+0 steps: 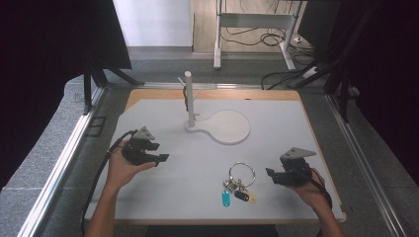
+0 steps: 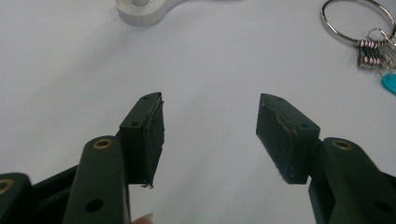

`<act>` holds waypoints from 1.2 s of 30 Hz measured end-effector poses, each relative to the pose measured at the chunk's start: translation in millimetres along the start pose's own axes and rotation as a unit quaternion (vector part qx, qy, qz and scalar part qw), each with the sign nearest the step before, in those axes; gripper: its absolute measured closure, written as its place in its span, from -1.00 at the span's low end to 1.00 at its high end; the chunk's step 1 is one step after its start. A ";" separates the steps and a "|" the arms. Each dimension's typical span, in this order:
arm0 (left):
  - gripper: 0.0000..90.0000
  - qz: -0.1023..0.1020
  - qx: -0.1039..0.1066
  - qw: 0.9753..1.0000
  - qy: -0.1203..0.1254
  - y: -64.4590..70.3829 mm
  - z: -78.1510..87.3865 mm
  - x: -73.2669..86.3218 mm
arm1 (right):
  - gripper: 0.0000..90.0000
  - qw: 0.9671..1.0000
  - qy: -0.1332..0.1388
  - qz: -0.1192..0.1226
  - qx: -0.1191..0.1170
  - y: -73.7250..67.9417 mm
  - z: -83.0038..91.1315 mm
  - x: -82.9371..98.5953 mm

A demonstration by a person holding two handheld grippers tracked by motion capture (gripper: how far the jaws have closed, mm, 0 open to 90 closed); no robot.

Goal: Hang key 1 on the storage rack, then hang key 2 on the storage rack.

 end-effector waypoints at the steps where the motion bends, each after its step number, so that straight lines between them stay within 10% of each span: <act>1: -0.06 0.000 0.000 1.000 0.000 0.0 0.0 0.0 | -0.28 1.000 -0.003 0.002 -0.003 0.1 -0.4 -1.9; 21: -0.13 0.021 0.017 1.000 0.002 -4.0 -4.9 22.0 | -0.16 0.996 -0.052 0.057 -0.039 15.3 -7.6 -46.1; 36: -0.14 0.009 0.013 1.000 -0.009 5.1 -4.0 34.4 | -0.08 0.981 -0.132 0.118 -0.084 -3.5 -48.2 -67.5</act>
Point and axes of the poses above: each handheld gripper's, and its own axes: z roughly backward along the jaws, x roughly out of its underside, y roughly to its right, the point moved 5 cm from there along -z, roughly forward along the jaws, and after that the axes turned 15 degrees about z, right-handed, at the moved point
